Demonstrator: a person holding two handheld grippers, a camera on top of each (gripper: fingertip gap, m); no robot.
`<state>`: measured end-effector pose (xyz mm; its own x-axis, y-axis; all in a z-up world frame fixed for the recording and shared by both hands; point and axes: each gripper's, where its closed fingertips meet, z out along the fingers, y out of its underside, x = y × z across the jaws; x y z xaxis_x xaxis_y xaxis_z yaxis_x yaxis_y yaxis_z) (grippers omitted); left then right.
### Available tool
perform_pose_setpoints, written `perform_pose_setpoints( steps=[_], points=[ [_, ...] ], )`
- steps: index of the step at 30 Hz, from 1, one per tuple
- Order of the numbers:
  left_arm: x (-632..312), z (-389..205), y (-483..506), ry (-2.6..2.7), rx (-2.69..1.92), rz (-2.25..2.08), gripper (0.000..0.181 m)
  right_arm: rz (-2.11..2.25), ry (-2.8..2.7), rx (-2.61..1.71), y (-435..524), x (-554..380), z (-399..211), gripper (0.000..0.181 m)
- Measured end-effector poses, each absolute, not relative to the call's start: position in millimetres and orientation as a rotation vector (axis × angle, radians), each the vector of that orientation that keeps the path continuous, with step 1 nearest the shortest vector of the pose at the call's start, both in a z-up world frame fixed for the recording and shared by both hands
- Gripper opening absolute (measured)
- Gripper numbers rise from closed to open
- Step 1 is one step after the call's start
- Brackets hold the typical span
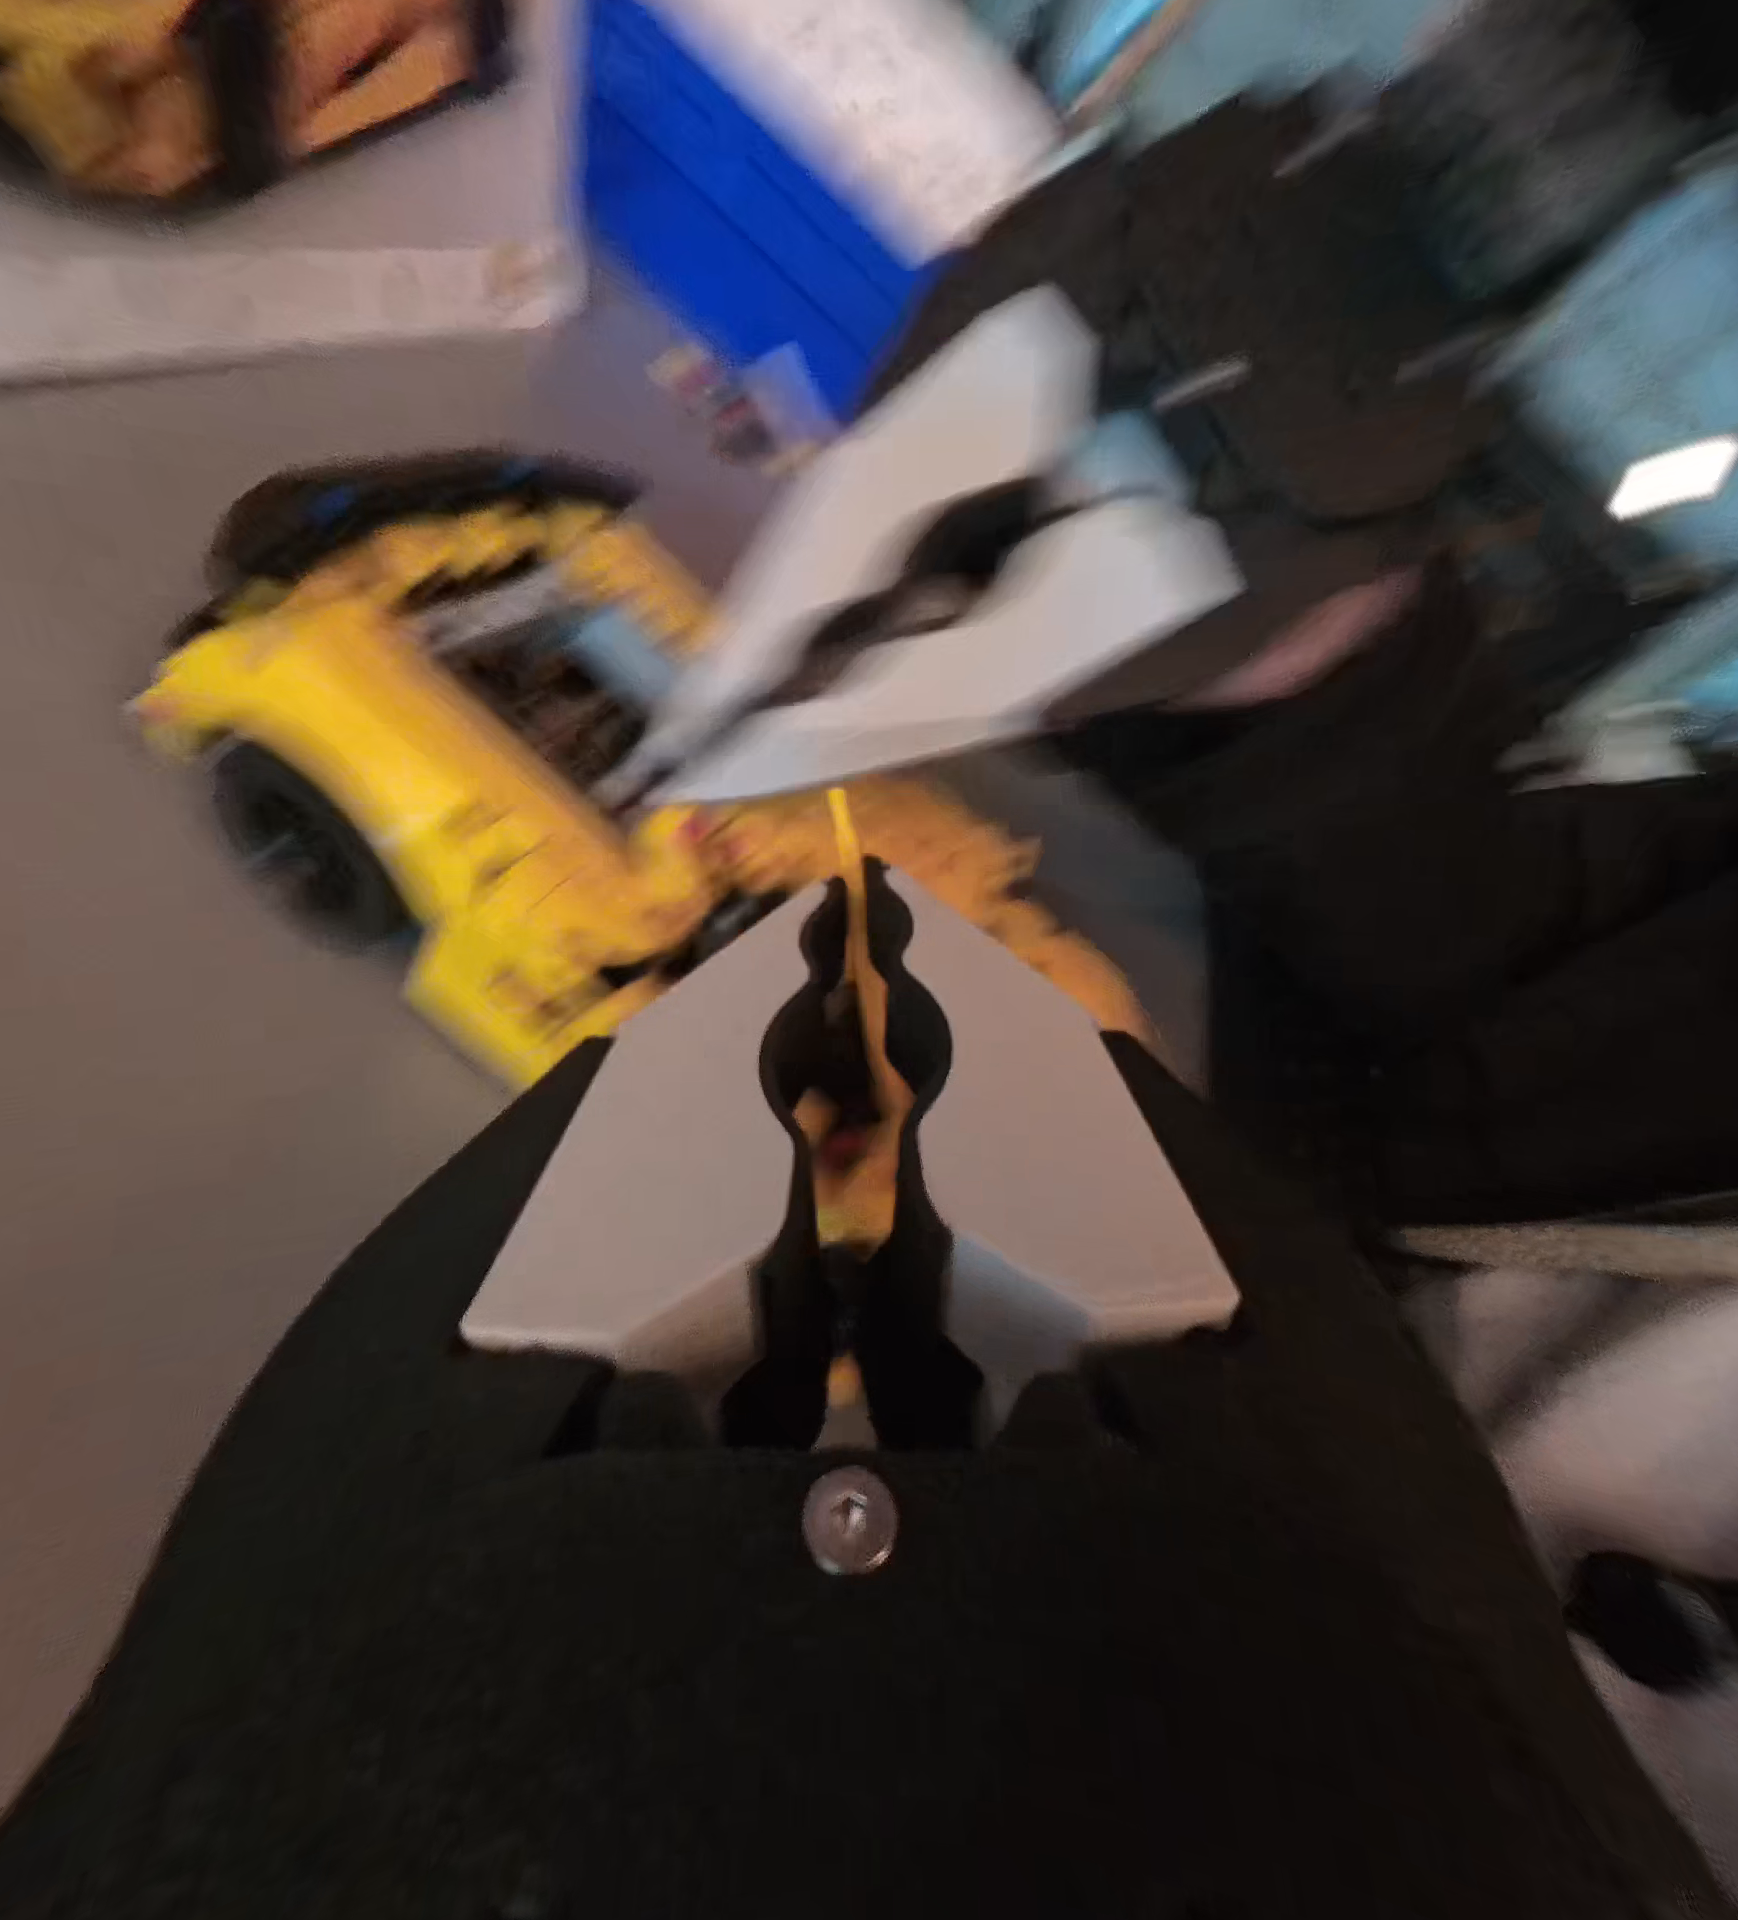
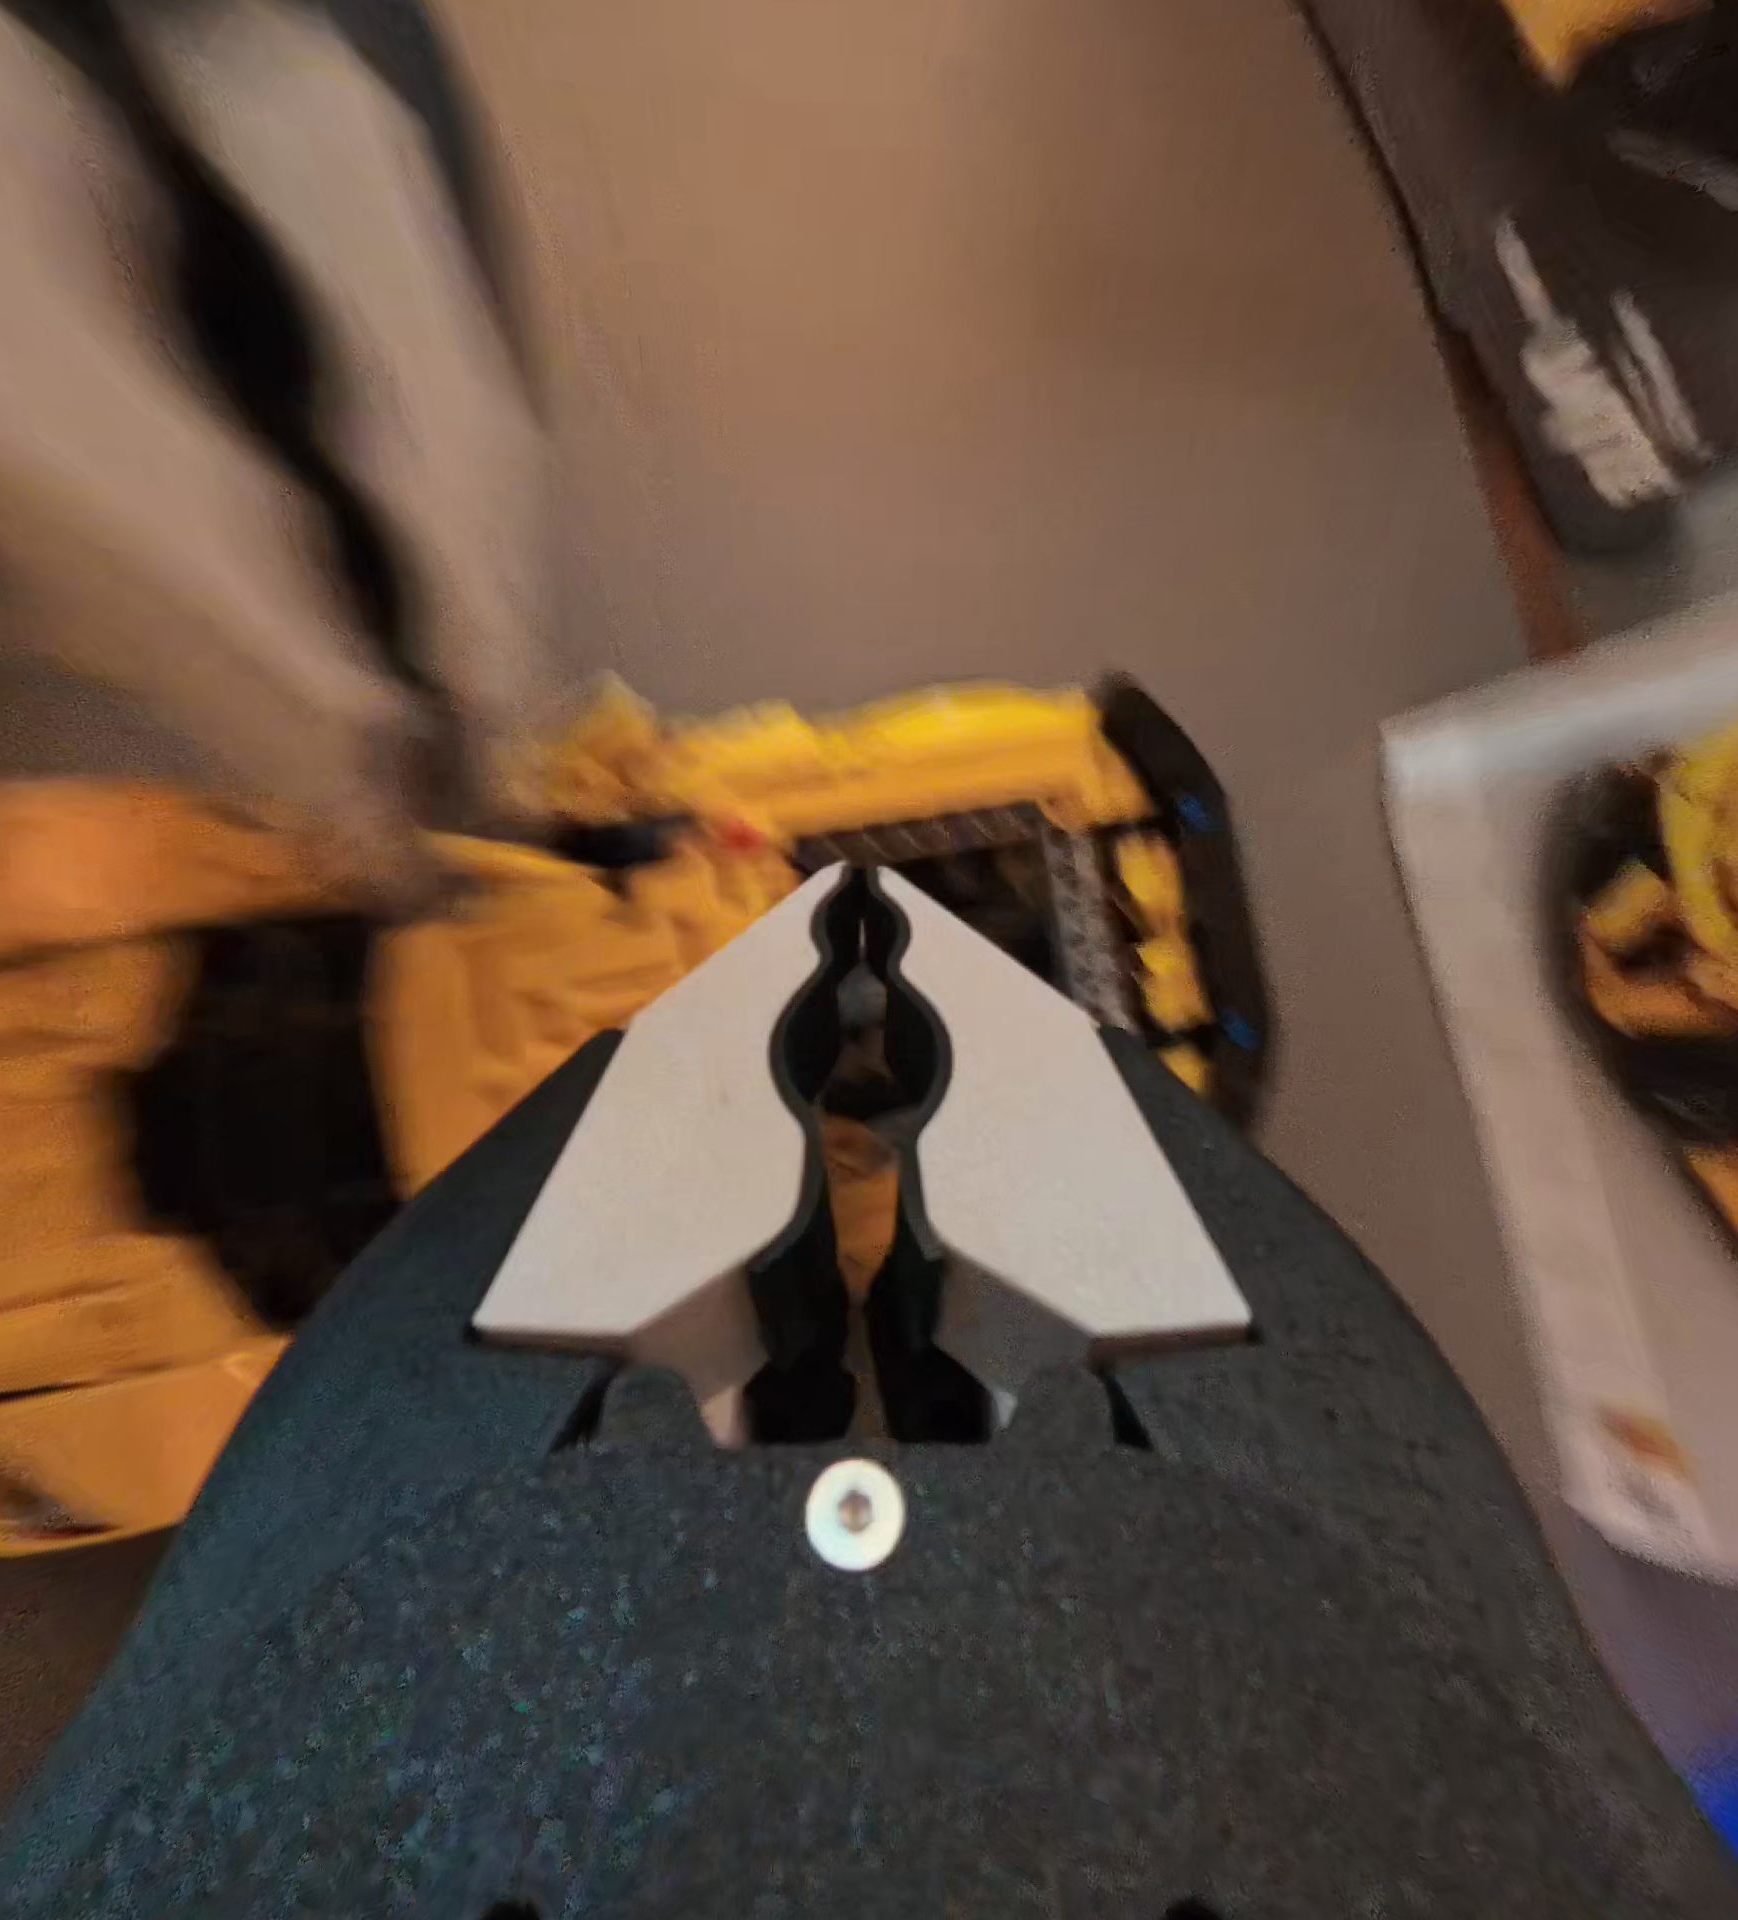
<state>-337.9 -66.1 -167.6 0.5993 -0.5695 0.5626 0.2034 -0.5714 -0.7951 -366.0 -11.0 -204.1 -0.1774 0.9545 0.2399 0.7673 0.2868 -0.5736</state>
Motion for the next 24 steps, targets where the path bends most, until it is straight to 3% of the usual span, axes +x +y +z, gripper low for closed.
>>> perform_pose_setpoints(
  steps=[1,3,6,12,16,21,24],
  points=[
    [-331,-159,-73,0.328,-1.885,-1.098,0.002,0.306,-2.02,-1.566,3,-360,-217,0.0],
    [-347,-172,-66,0.304,-1.954,-0.881,0.002,0.477,-2.044,-1.573,-14,-359,-206,0.0],
    [-362,-165,-71,0.181,-1.876,-1.063,0.002,0.511,-1.936,-1.56,-7,-359,-188,0.0],
    [-391,-166,-60,0.078,-1.855,-1.006,0.004,0.719,-1.801,-1.462,1,-338,-165,0.0],
    [-400,-164,-64,0.024,-1.814,-1.07,0.002,1.05,-1.689,-1.43,-17,-314,-164,0.021],
    [-372,-183,-69,0.158,-1.934,-1.095,0.028,1.018,-1.71,-1.592,-25,-291,-204,0.023],
    [-358,-196,-72,0.27,-2.004,-1.02,0.029,1.106,-1.717,-1.638,-35,-291,-205,0.025]
  ],
)
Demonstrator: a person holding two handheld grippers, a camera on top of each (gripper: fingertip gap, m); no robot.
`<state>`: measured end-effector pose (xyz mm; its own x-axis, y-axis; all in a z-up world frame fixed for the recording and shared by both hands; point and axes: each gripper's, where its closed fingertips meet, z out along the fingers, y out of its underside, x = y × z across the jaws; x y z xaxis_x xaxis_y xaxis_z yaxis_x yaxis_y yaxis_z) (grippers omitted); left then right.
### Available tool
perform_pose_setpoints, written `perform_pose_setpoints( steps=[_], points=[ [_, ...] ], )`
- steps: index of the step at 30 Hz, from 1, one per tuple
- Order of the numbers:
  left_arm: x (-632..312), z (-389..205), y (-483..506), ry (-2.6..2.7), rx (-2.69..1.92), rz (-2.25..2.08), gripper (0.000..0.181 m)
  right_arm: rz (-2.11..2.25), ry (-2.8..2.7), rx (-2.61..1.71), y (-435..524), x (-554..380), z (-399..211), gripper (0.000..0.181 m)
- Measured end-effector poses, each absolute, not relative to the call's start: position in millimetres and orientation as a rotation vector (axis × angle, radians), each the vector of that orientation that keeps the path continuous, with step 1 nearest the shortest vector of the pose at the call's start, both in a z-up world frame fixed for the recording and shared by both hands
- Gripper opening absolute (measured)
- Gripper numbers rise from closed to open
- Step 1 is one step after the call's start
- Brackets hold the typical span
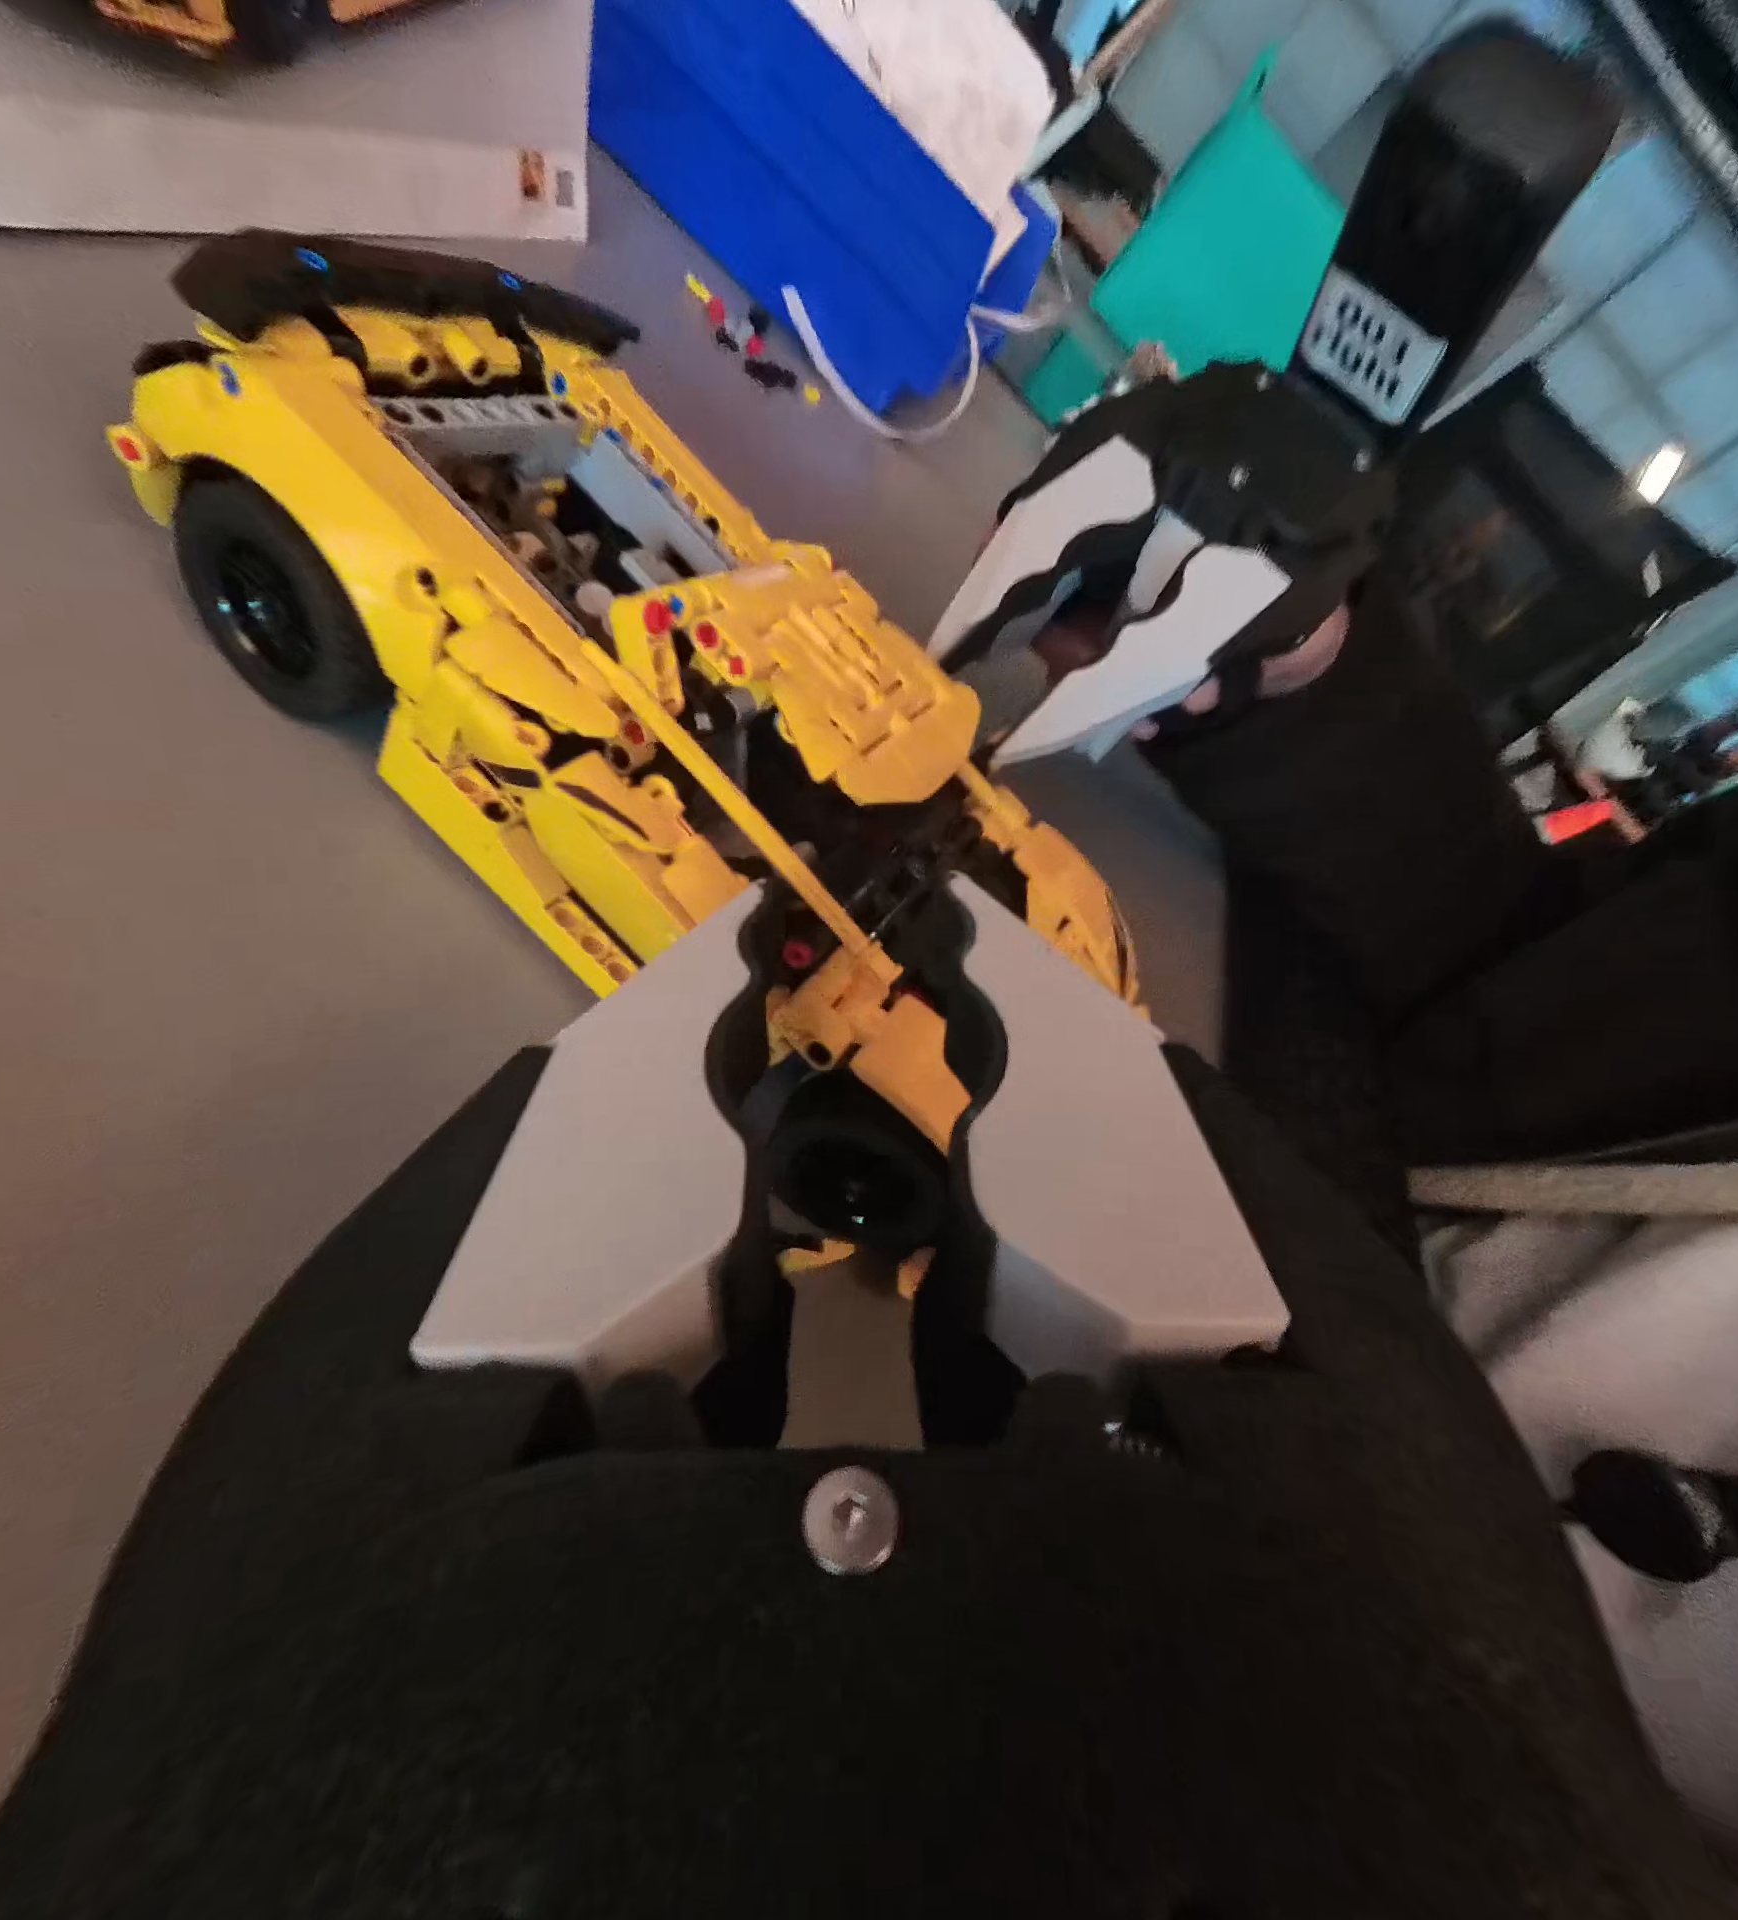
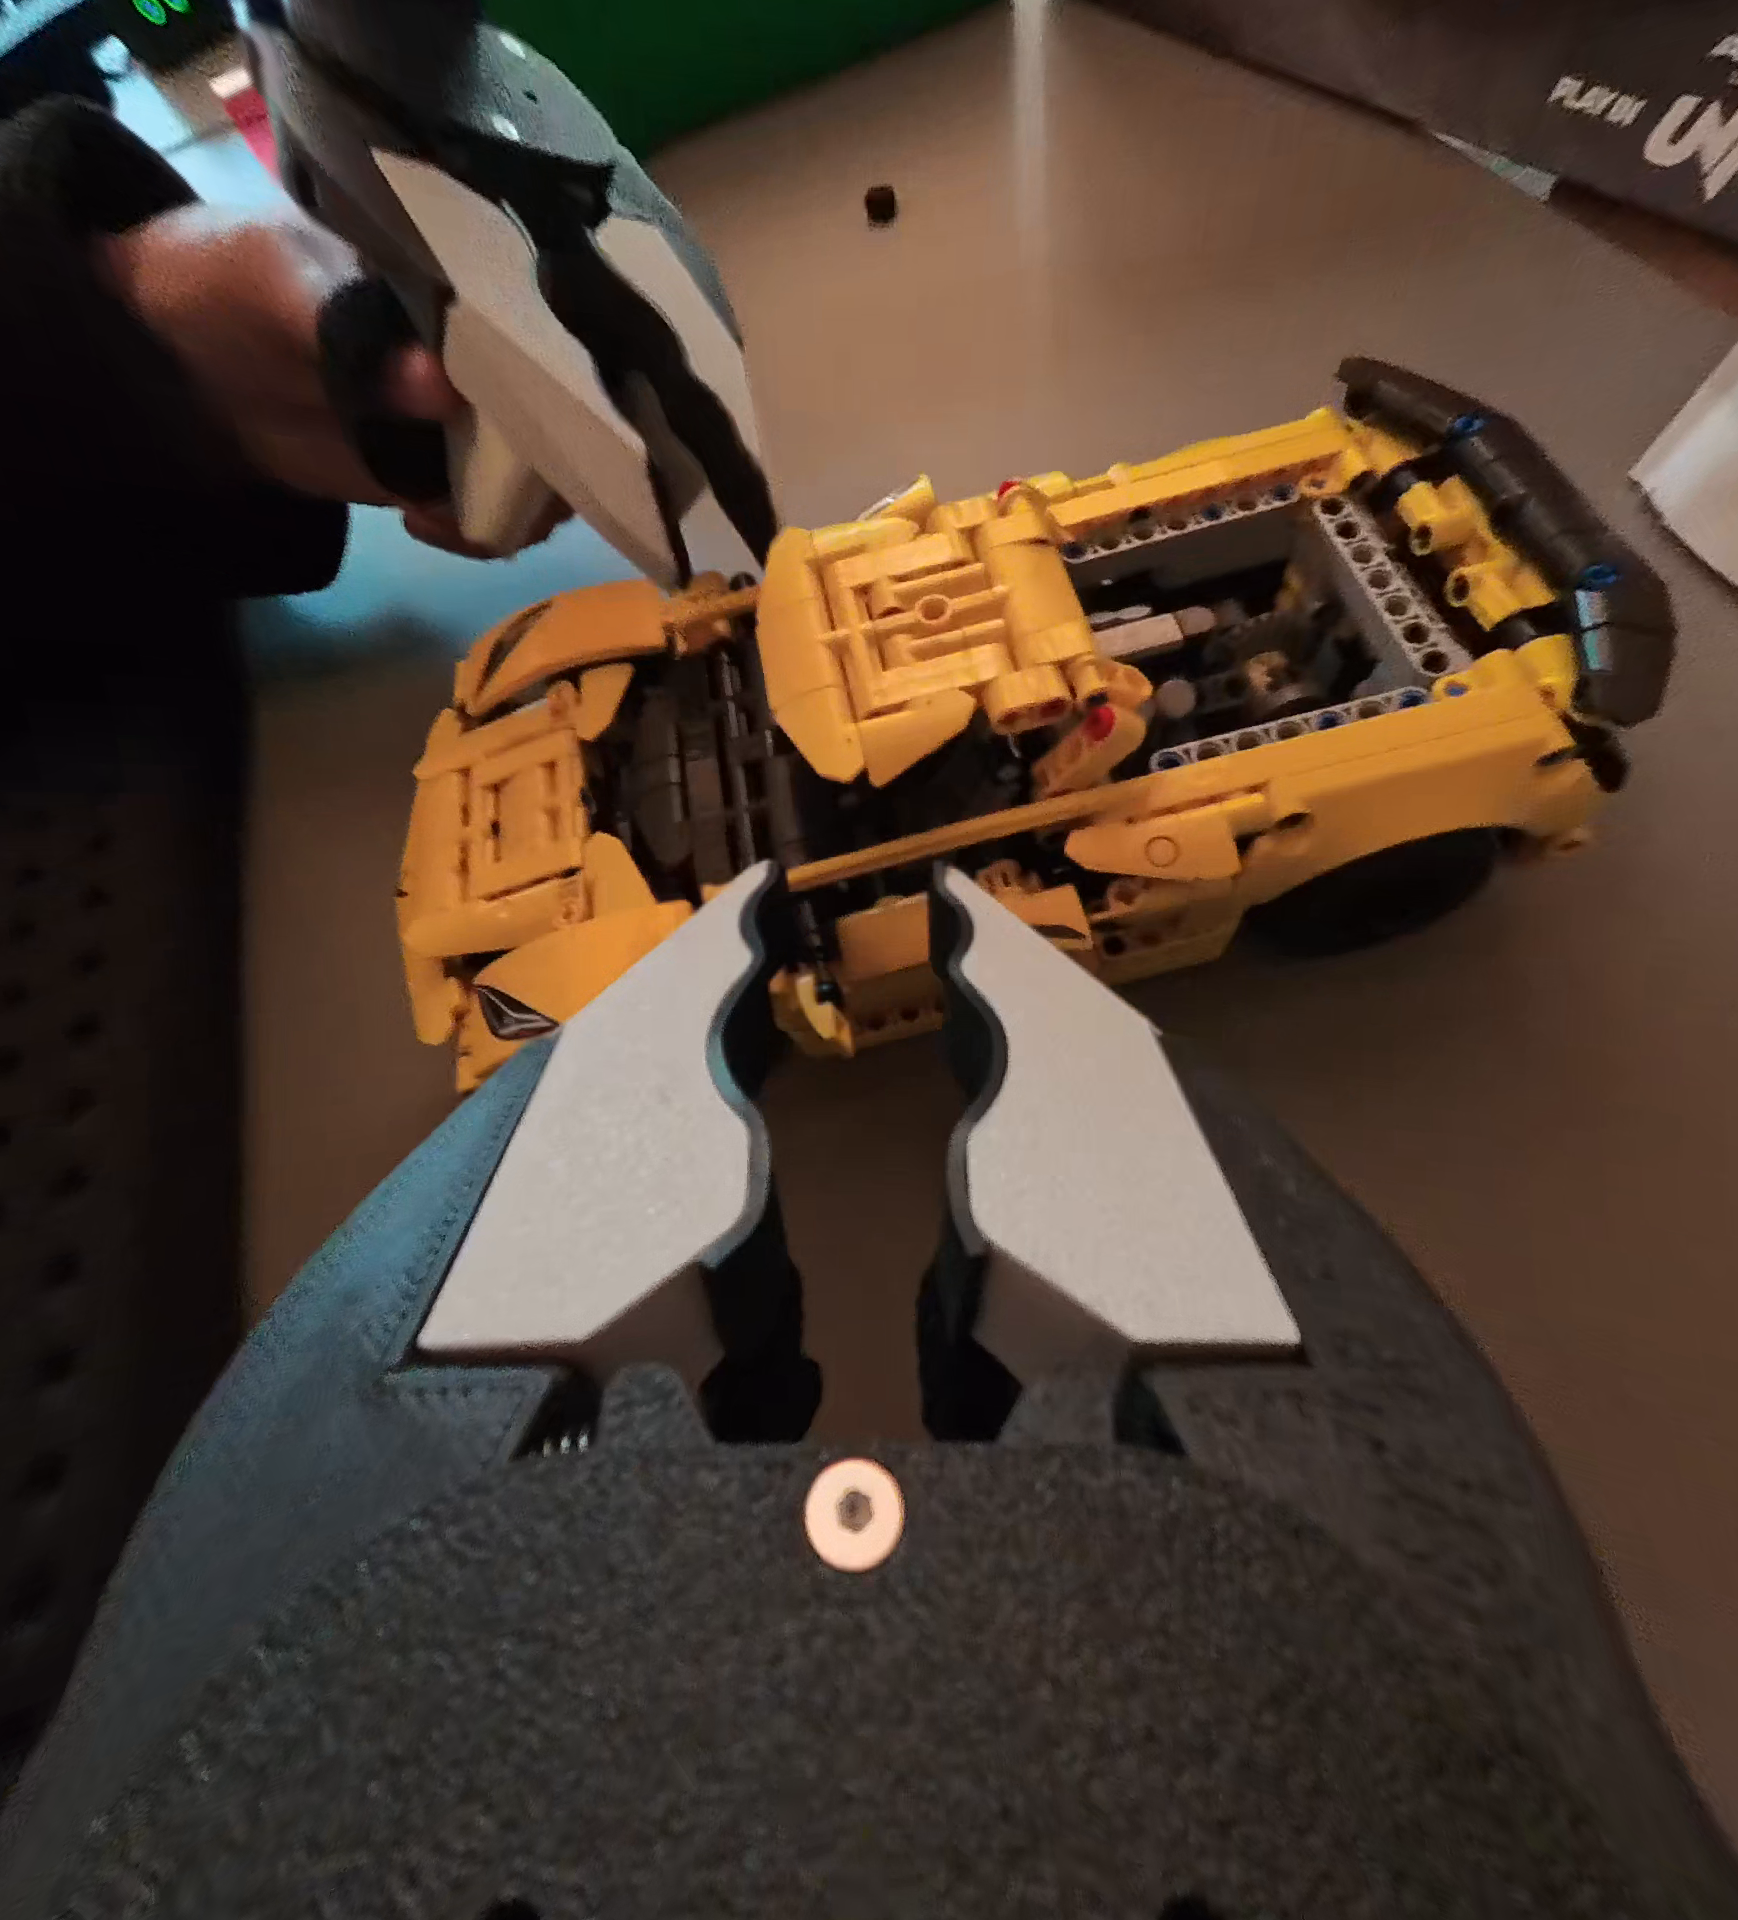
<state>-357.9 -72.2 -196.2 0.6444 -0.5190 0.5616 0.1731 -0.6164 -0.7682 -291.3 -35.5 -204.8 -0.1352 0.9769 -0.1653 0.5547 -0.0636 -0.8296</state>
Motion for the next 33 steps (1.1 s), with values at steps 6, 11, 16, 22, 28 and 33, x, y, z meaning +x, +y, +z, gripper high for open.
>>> perform_pose_setpoints(
  steps=[6,11,16,22,28,33],
  points=[
    [-354,-202,-73,0.295,-2.036,-0.981,0.024,1.214,-1.767,-1.697,-52,-296,-212,0.039],
    [-356,-206,-74,0.32,-2.068,-0.933,0.007,1.23,-1.792,-1.667,-57,-298,-212,0.018],
    [-359,-200,-76,0.325,-2.052,-0.919,0.003,1.339,-1.797,-1.672,-58,-290,-204,0.005],
    [-357,-198,-81,0.377,-2.054,-0.893,0.002,1.33,-1.833,-1.626,-62,-286,-203,0.004],
    [-353,-198,-79,0.393,-2.046,-0.878,0.003,1.316,-1.818,-1.618,-63,-294,-204,0.005],
    [-360,-198,-78,0.344,-2.048,-0.909,0.003,1.278,-1.781,-1.639,-49,-285,-202,0.0]
  ],
)
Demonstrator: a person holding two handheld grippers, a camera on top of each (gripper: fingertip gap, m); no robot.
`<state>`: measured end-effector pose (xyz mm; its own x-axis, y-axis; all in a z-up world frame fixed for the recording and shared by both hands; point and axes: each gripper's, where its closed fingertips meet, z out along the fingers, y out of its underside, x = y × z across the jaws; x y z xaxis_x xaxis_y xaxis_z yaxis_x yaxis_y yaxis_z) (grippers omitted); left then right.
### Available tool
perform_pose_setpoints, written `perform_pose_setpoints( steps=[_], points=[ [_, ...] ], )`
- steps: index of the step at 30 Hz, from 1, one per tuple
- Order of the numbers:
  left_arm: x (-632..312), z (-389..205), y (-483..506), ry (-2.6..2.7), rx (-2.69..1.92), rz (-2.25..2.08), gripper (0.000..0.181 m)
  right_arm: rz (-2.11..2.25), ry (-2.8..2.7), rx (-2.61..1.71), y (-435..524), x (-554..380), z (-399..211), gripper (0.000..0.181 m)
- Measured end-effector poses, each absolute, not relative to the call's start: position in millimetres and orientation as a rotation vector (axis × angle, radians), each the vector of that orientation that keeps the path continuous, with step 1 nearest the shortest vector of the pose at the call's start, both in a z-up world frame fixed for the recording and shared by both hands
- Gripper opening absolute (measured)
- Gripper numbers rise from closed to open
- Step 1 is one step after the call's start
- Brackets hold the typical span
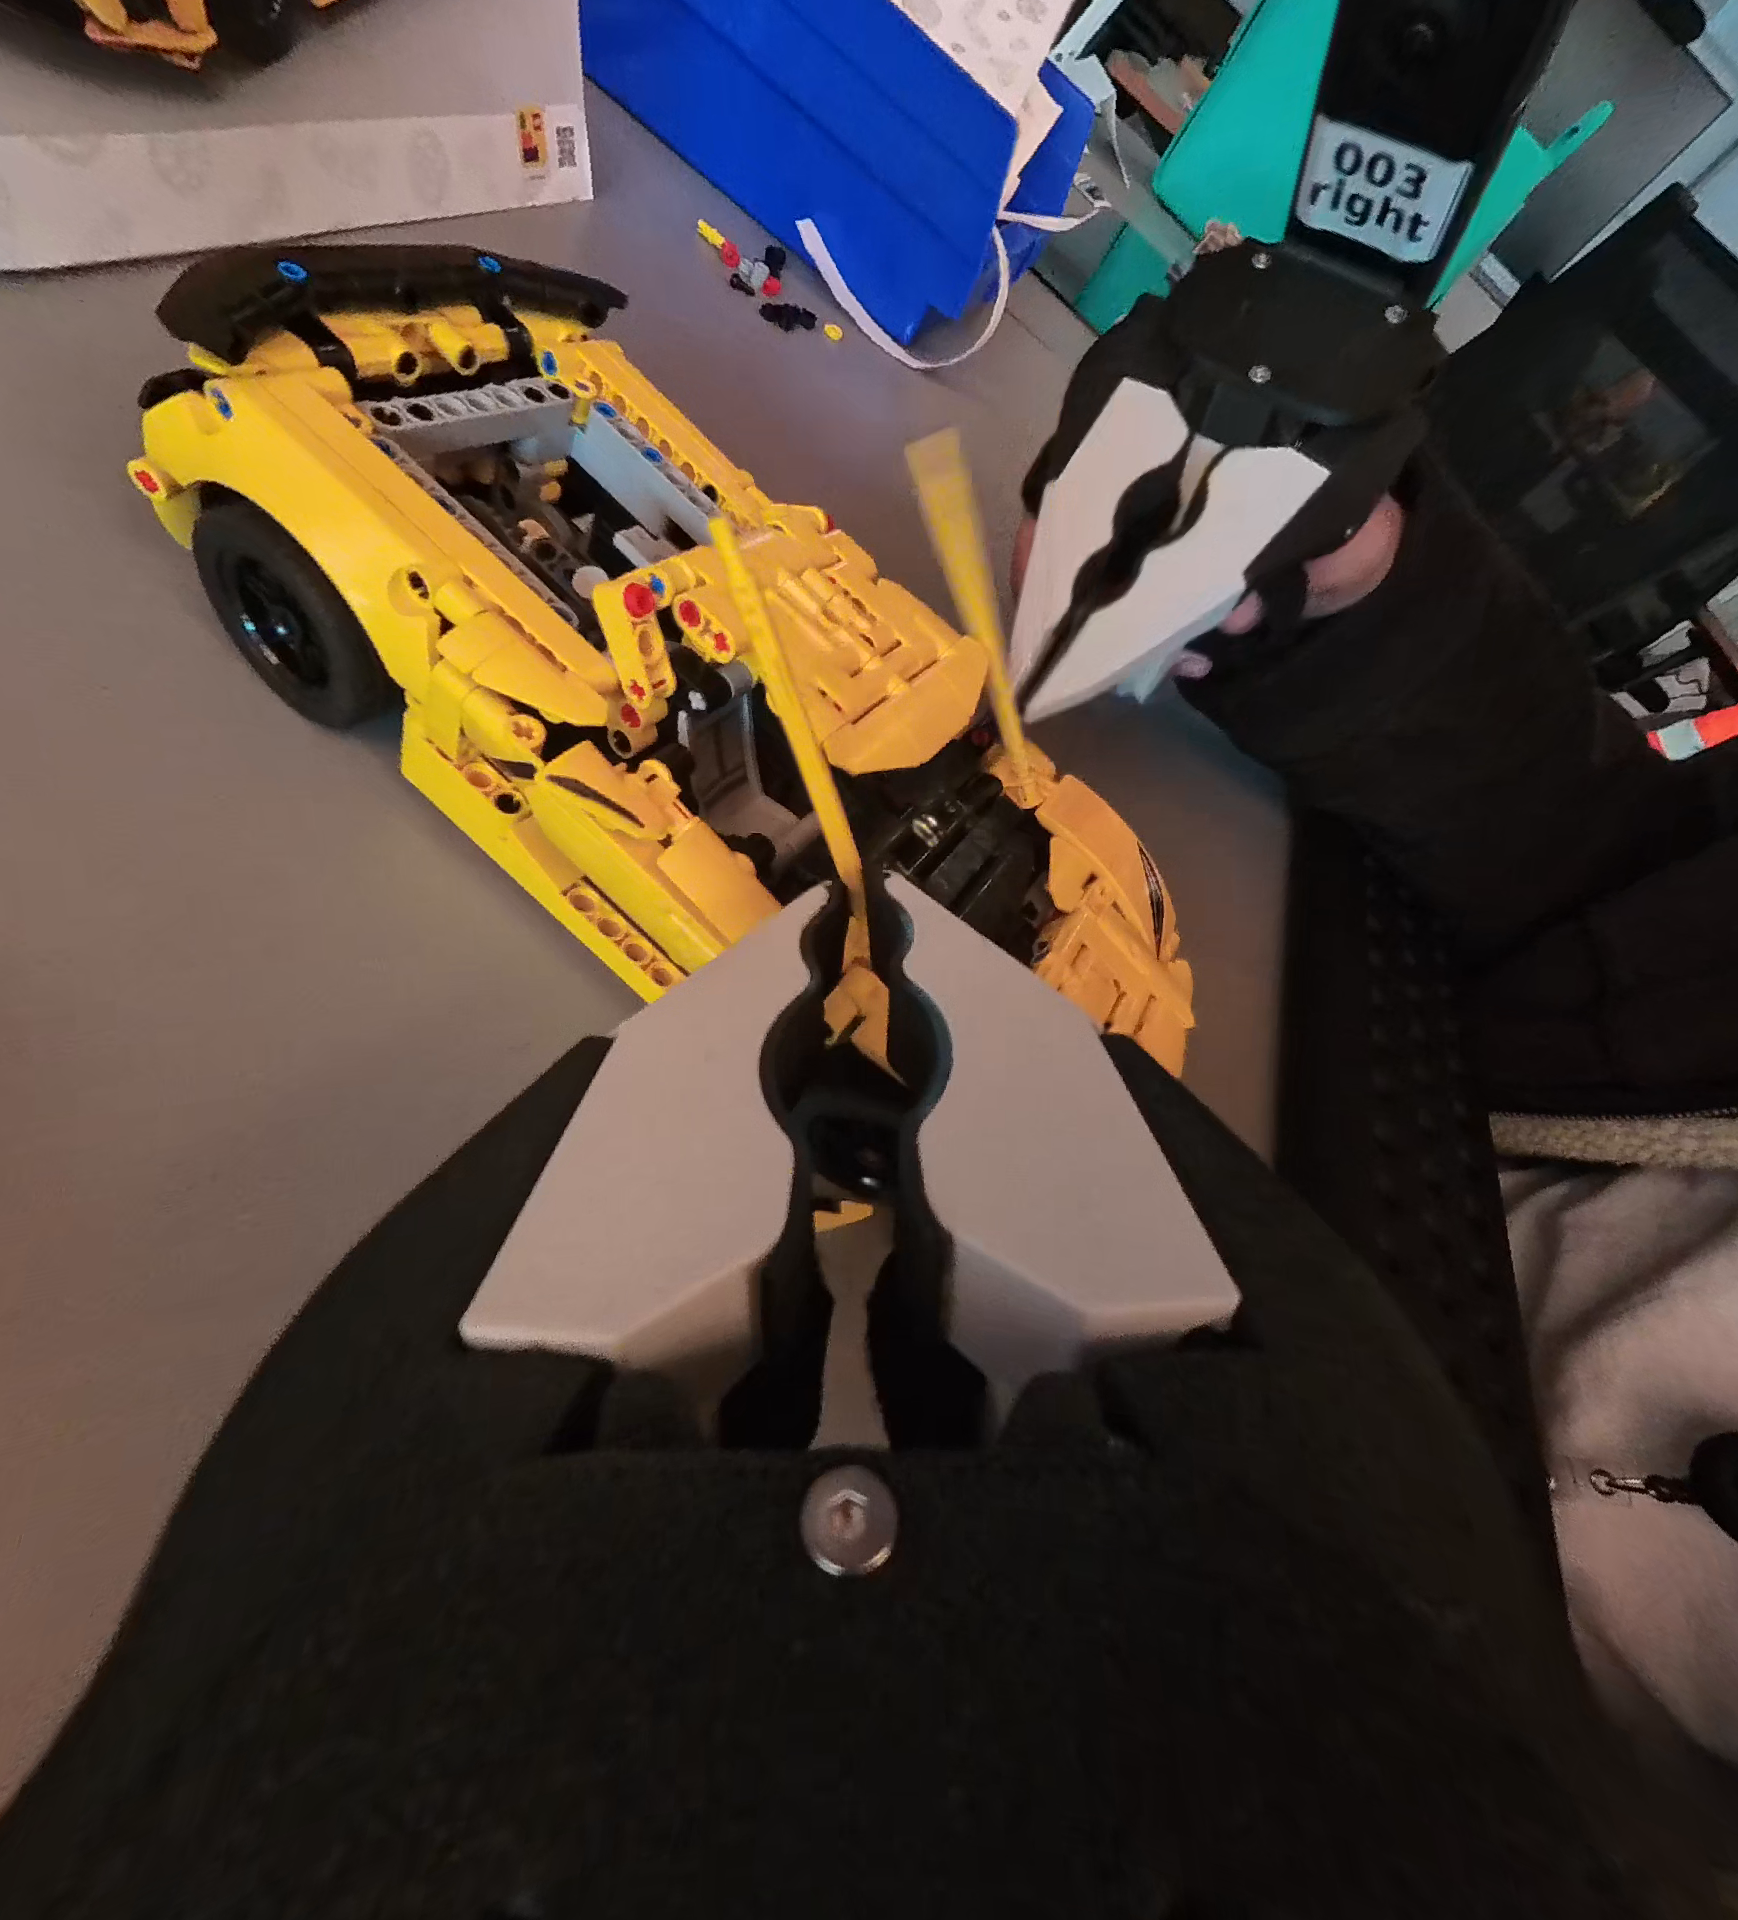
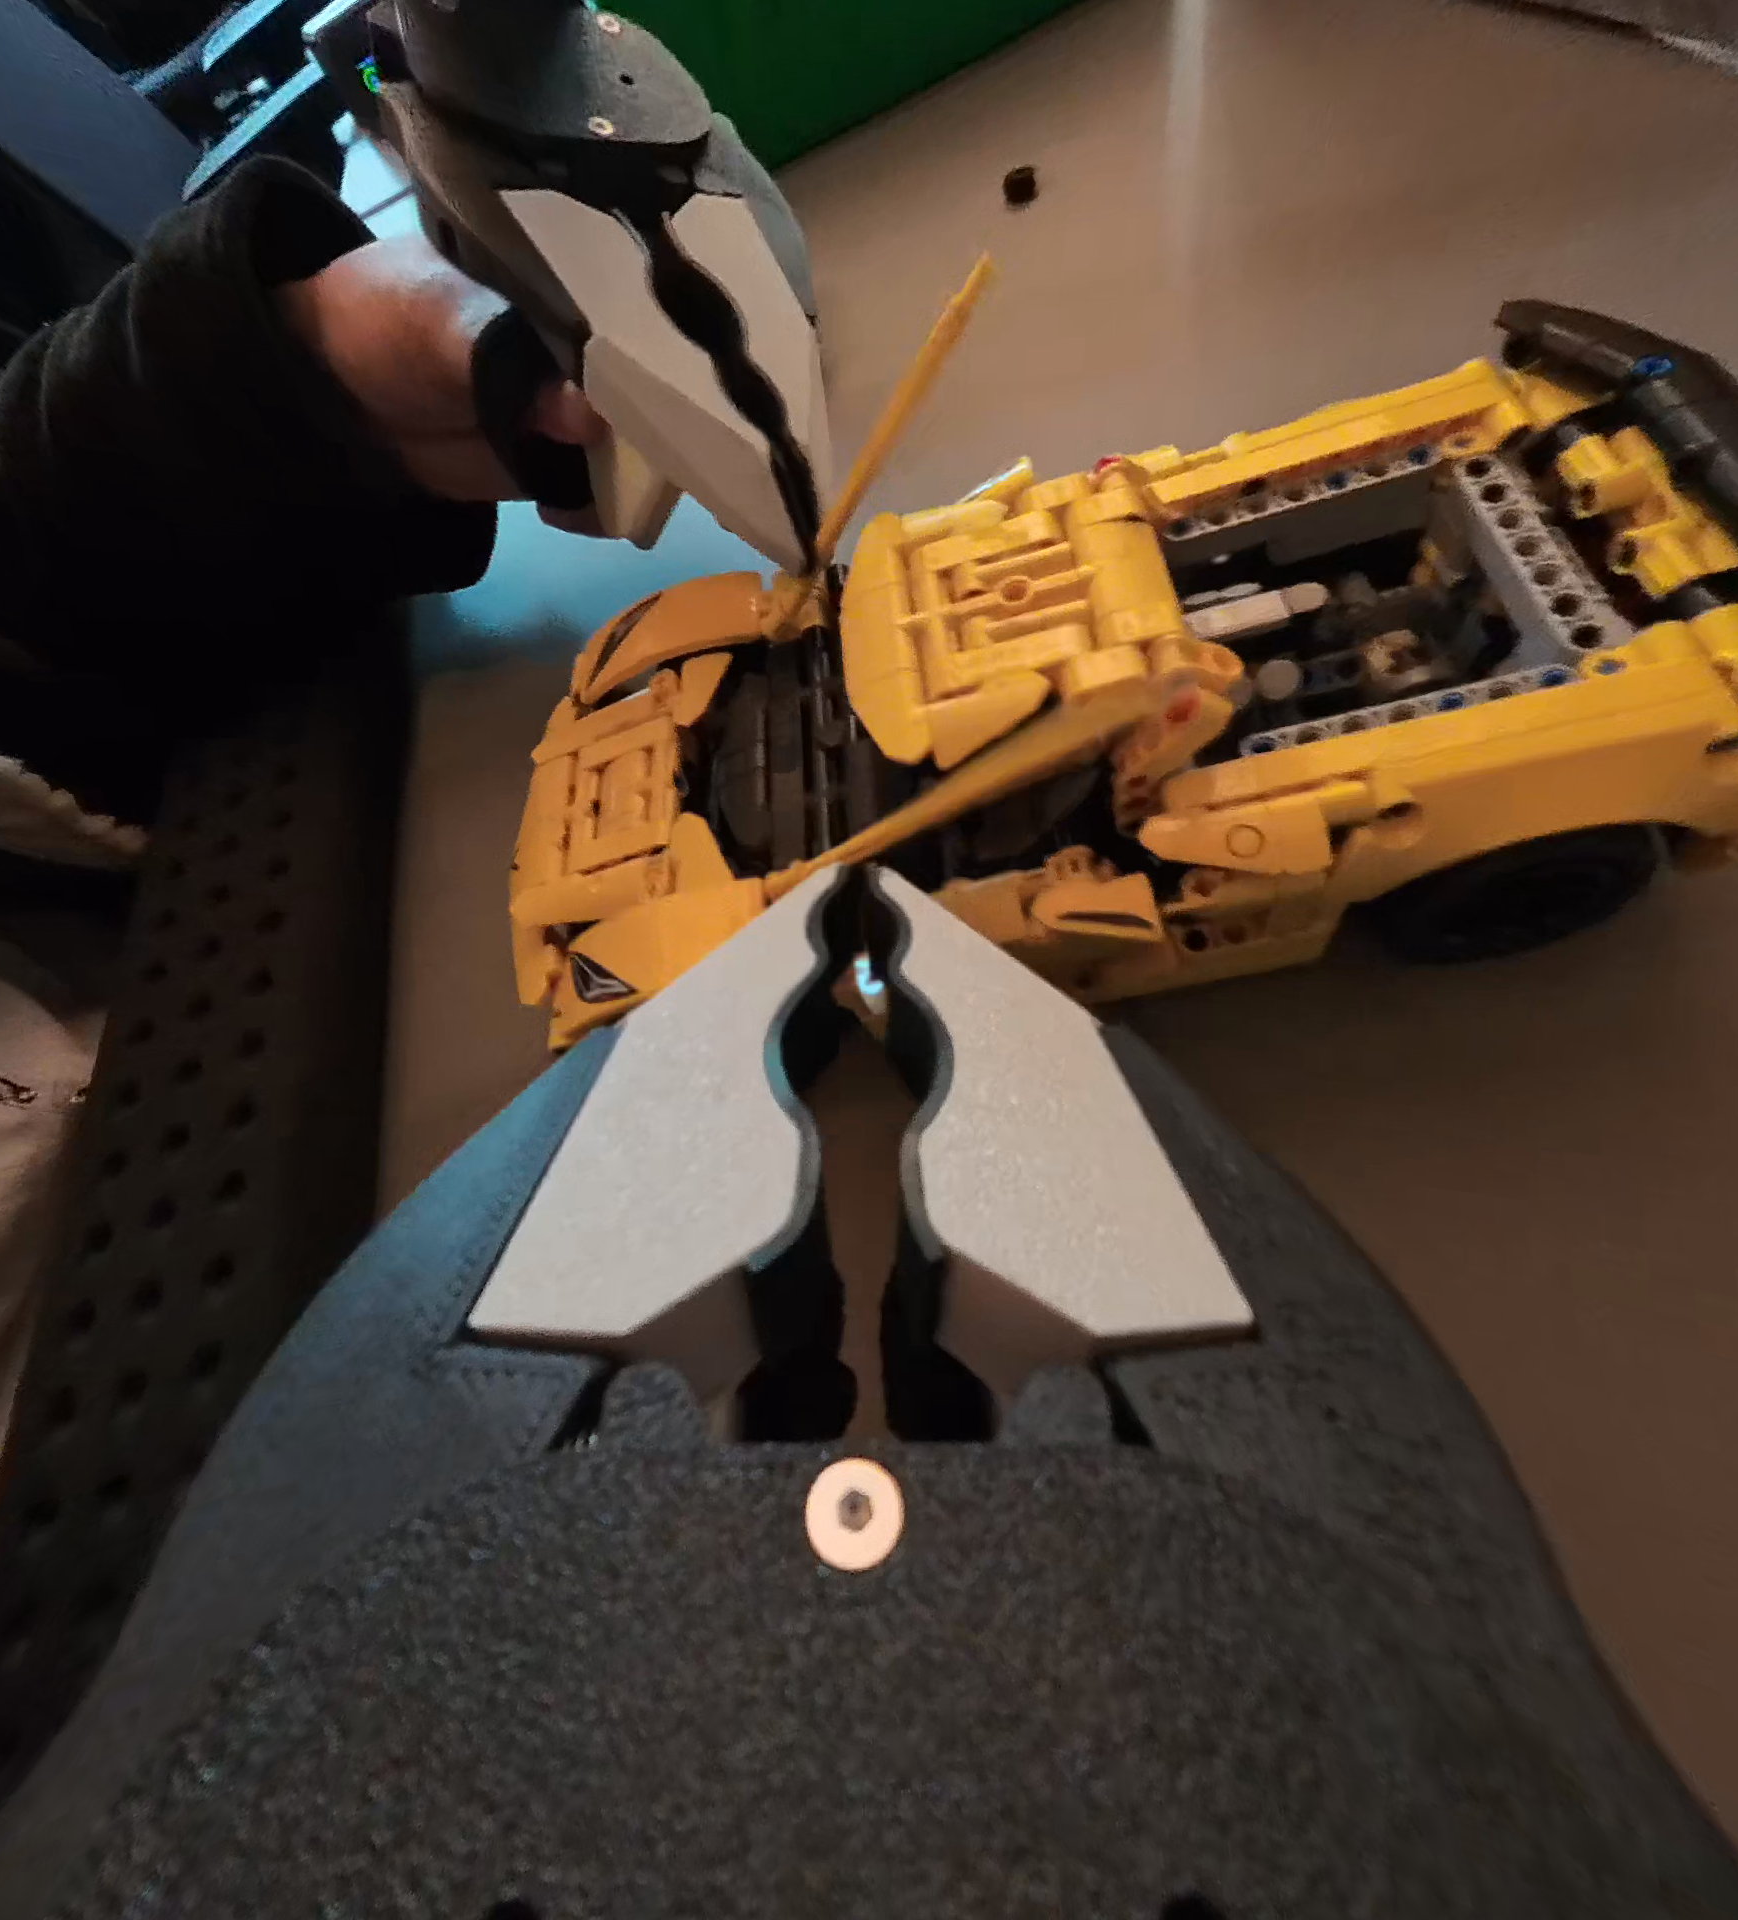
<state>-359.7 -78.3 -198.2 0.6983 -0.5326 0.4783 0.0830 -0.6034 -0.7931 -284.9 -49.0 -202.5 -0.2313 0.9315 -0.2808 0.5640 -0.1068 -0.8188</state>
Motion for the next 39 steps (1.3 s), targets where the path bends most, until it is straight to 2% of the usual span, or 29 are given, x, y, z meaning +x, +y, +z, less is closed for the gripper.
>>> perform_pose_setpoints(
  steps=[5,9,11,15,23,29,33,39],
  points=[
    [-361,-199,-77,0.32,-2.043,-0.928,0.004,1.313,-1.733,-1.66,-44,-263,-200,0.026],
    [-374,-189,-77,0.238,-1.998,-0.951,0.028,1.293,-1.743,-1.689,-55,-258,-218,0.026],
    [-382,-186,-80,0.188,-1.979,-0.979,0.03,1.259,-1.732,-1.647,-55,-259,-217,0.026],
    [-400,-193,-84,0.133,-2.01,-0.921,0.03,1.077,-1.766,-1.415,-50,-260,-213,0.025],
    [-374,-214,-94,0.096,-2.093,-1.168,0.028,0.938,-1.772,-1.23,-55,-257,-212,0.026],
    [-367,-215,-94,0.026,-2.067,-1.32,0.016,0.958,-1.755,-1.183,-62,-258,-213,0.025],
    [-367,-215,-94,0.007,-2.059,-1.359,0.015,0.906,-1.752,-1.16,-60,-263,-214,0.018],
    [-368,-215,-93,-0.024,-2.04,-1.406,0.012,0.829,-1.806,-1.104,-64,-268,-221,0.022]
  ],
)
